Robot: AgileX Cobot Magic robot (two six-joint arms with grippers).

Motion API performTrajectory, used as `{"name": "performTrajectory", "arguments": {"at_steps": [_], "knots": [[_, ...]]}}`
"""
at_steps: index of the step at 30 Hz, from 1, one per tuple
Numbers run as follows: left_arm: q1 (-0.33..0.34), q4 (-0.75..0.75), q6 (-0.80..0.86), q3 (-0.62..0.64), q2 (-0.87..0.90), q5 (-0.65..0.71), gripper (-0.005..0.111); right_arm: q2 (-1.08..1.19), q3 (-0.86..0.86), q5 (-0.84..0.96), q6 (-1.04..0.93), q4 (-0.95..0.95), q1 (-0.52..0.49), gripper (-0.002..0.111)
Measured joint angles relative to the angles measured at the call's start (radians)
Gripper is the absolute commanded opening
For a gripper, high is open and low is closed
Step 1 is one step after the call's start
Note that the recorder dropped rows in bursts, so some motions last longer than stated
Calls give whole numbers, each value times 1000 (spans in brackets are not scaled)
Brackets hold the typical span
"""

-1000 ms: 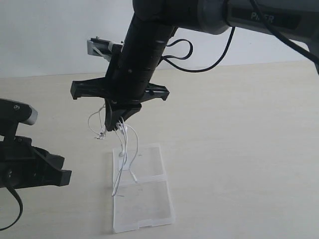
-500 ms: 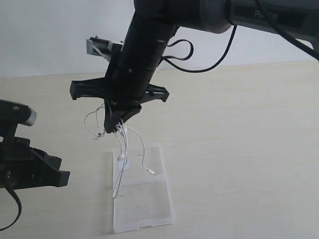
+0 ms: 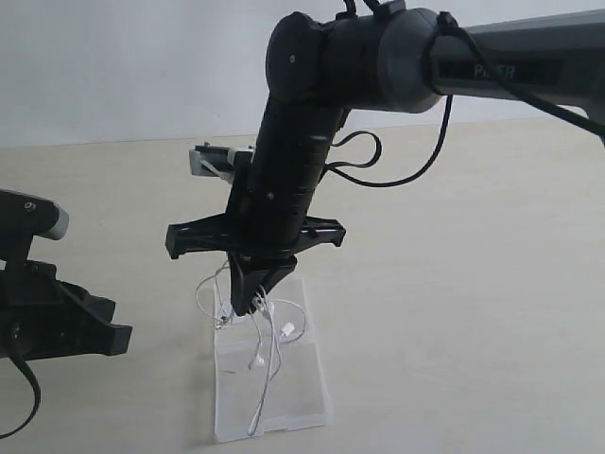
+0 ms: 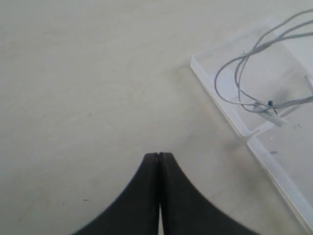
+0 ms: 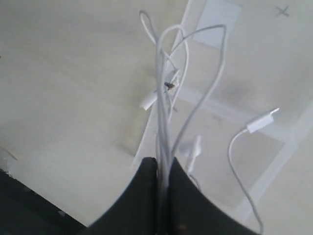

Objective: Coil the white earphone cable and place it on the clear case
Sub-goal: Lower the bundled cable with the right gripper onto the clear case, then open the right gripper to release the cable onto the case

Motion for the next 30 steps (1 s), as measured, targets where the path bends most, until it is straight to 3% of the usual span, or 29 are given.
{"name": "performTrajectory", "arguments": {"at_steps": [7,19,21,24,26,30], "knots": [[0,0,0,0,0,2,0,0,47,2,49,-97,0,0],[0,0,0,0,0,-34,0,125,48,-81,119,-54,0,1],[0,0,0,0,0,-34,0,126,48,-106,122,-52,0,8],[0,0,0,0,0,-32,0,126,48,-111,122,-50,0,34],[0,0,0,0,0,-32,0,126,43,-78,124,-48,0,45],[0,0,0,0,0,-32,0,129,-7,-18,126,-48,0,53]]}}
